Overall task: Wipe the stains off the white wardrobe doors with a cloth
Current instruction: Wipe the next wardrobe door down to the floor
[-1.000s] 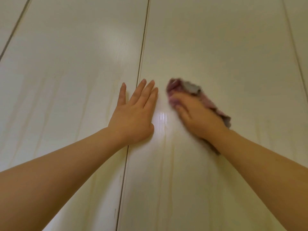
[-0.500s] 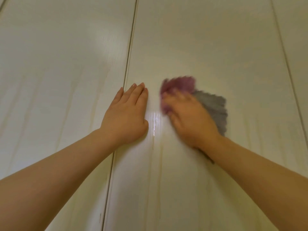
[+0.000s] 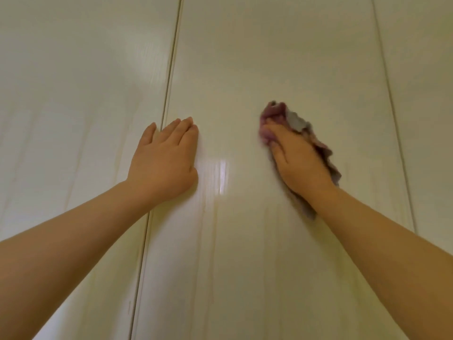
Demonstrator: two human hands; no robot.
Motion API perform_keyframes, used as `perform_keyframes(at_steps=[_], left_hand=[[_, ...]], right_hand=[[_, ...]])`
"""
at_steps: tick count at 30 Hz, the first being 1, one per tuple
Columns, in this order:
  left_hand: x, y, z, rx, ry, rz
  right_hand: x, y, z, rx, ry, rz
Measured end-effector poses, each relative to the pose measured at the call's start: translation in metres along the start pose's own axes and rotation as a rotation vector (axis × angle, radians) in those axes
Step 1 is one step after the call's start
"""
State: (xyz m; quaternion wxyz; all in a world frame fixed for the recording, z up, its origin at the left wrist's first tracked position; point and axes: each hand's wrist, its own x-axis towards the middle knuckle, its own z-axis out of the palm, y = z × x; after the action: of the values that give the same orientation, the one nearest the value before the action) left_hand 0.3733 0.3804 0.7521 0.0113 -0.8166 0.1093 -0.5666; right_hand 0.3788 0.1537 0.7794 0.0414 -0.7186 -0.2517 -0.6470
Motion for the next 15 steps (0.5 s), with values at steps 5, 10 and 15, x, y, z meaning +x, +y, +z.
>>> perform_keyframes(at_steps=[5,10,15], left_hand=[[0.002,0.008,0.005,0.070,0.245,0.226],[0.021,0.068,-0.002,0.024,0.112,0.197],[0.025,0.078,0.010,-0.013,0.063,0.173]], right_hand=[[-0.008,0.016,0.003,-0.144,0.238,0.360],[-0.013,-0.015,0.015,-0.042,0.066,0.009],[-0.017,0.048,-0.024,-0.052,0.206,0.313]])
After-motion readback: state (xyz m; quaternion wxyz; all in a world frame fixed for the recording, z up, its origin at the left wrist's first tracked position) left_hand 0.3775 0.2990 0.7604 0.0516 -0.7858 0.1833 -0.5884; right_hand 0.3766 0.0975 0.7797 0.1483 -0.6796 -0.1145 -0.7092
